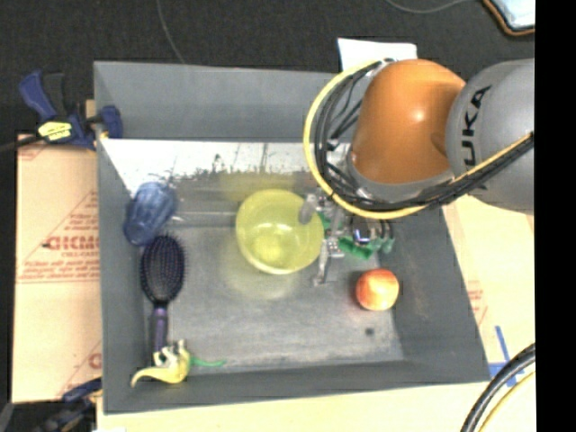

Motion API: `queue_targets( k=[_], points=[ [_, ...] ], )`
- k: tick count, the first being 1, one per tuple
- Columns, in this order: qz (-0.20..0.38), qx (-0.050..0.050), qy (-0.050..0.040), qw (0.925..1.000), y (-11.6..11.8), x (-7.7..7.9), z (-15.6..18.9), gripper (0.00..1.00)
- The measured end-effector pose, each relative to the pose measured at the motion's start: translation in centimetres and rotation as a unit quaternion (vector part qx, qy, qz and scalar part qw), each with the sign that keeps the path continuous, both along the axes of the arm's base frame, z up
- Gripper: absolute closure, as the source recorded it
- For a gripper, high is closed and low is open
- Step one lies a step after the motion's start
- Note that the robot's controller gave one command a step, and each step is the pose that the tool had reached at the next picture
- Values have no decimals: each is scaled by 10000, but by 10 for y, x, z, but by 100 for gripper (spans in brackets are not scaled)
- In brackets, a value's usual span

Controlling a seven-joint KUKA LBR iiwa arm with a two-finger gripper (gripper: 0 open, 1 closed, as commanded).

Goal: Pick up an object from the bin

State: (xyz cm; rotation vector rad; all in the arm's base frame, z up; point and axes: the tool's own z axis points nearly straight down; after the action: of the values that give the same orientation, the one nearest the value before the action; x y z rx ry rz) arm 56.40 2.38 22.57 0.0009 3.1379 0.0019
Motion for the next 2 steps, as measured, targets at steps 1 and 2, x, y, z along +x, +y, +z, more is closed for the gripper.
queue_targets(
  k=[1, 2],
  points=[
    [1023, -10, -20, 9948, -25, -39, -82, 0],
    [296, 1, -104, 9995, 1, 22, -8, 0]
  ],
)
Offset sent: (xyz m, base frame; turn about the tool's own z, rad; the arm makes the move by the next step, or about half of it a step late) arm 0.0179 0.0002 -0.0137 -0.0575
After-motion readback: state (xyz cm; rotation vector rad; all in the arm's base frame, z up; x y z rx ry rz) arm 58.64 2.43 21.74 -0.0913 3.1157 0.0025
